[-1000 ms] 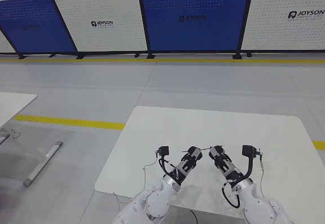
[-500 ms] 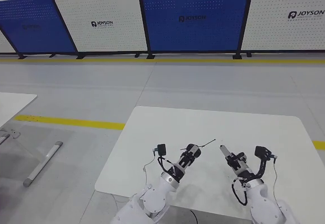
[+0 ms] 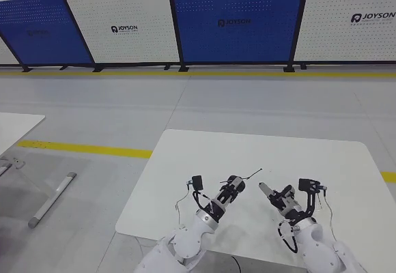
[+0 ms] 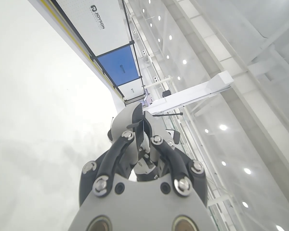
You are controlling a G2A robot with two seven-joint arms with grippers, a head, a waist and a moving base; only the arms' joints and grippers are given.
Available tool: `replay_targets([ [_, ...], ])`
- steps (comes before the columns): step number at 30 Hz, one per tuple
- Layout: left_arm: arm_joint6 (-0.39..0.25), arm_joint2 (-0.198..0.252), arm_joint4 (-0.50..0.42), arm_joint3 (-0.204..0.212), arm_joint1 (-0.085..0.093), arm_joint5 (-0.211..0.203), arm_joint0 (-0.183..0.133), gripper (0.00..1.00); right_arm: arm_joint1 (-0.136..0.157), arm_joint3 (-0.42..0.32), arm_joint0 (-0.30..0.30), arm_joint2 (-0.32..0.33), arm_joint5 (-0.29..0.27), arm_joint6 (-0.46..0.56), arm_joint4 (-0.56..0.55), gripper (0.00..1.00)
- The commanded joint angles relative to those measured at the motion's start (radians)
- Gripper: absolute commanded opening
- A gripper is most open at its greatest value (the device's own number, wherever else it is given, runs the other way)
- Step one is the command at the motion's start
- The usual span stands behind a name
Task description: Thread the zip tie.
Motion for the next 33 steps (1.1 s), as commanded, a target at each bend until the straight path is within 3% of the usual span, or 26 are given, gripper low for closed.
replay_targets([
  [1,0.002,-0.007,-0.015,-0.008,0.001,0.000,0.006,0.00,0.002,0.003,0.002,0.000,-0.019,0.021,-0.025,1.00],
  [2,0.002,-0.007,-0.015,-0.008,0.001,0.000,0.006,0.00,0.003,0.004,0.003,-0.004,-0.043,0.044,-0.009,1.00],
  [8,0.002,-0.007,-0.015,-0.008,0.001,0.000,0.006,0.00,0.003,0.004,0.003,-0.004,-0.043,0.044,-0.009,1.00],
  [10,-0.001,-0.005,-0.015,-0.009,0.001,0.006,0.005,0.00,0.004,0.008,0.004,-0.012,-0.081,0.073,0.012,1.00],
  [13,0.002,0.000,-0.005,-0.014,0.000,0.010,0.006,0.00,0.007,0.006,0.003,-0.011,-0.096,0.028,-0.073,1.00],
  [16,0.012,0.000,-0.003,-0.019,-0.001,0.014,0.008,0.00,0.006,0.002,-0.009,-0.020,-0.059,-0.068,-0.173,1.00],
  [25,0.016,-0.001,-0.005,-0.021,-0.002,0.021,0.006,0.00,0.006,0.006,-0.007,-0.028,-0.061,-0.055,-0.187,1.00],
  [33,0.009,0.010,0.021,-0.029,-0.003,0.028,0.007,0.00,-0.003,-0.002,-0.001,-0.060,0.001,-0.144,-0.262,1.00],
])
